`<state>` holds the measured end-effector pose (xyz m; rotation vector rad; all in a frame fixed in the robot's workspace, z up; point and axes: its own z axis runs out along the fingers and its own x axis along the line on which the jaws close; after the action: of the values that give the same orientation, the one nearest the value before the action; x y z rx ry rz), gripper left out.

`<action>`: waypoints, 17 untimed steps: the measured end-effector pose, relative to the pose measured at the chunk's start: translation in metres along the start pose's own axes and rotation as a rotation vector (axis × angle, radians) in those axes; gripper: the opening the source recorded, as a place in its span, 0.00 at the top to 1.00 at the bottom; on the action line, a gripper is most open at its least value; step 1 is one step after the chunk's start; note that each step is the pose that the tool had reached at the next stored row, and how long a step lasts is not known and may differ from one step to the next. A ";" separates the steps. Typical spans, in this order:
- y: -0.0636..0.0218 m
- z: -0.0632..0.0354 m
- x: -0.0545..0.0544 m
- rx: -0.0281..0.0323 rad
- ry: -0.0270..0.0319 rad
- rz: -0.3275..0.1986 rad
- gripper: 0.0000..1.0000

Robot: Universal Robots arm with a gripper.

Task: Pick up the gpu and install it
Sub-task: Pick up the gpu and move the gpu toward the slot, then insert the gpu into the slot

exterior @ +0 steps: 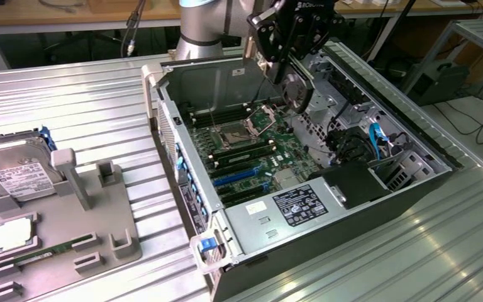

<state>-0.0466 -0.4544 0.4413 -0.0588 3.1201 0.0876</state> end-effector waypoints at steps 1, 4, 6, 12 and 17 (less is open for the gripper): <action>-0.0001 0.0002 -0.003 0.0000 -0.0001 0.000 0.72; -0.0004 0.0003 -0.009 0.0002 0.0000 0.000 0.72; -0.0004 0.0005 -0.012 0.0001 0.0000 0.000 0.72; -0.0004 0.0005 -0.012 0.0001 -0.0001 0.000 0.72; -0.0005 0.0005 -0.012 0.0001 0.0001 -0.002 0.72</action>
<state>-0.0346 -0.4544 0.4411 -0.0617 3.1200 0.0874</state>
